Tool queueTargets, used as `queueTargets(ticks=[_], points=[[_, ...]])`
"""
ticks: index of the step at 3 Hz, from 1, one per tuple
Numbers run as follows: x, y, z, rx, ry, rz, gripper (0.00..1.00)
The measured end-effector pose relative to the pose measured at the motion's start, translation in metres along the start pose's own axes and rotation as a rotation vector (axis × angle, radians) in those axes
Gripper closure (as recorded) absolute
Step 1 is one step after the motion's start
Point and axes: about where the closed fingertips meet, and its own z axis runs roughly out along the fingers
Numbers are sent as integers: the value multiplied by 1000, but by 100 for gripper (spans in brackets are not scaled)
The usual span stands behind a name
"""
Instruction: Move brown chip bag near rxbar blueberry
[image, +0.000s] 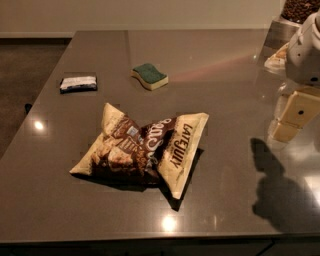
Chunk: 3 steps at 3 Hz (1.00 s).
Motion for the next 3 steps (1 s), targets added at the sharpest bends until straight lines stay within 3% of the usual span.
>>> queueTargets(ticks=[2, 3], points=[[-12, 0, 7, -4, -16, -16, 0], [-37, 5, 23, -31, -78, -38, 0]])
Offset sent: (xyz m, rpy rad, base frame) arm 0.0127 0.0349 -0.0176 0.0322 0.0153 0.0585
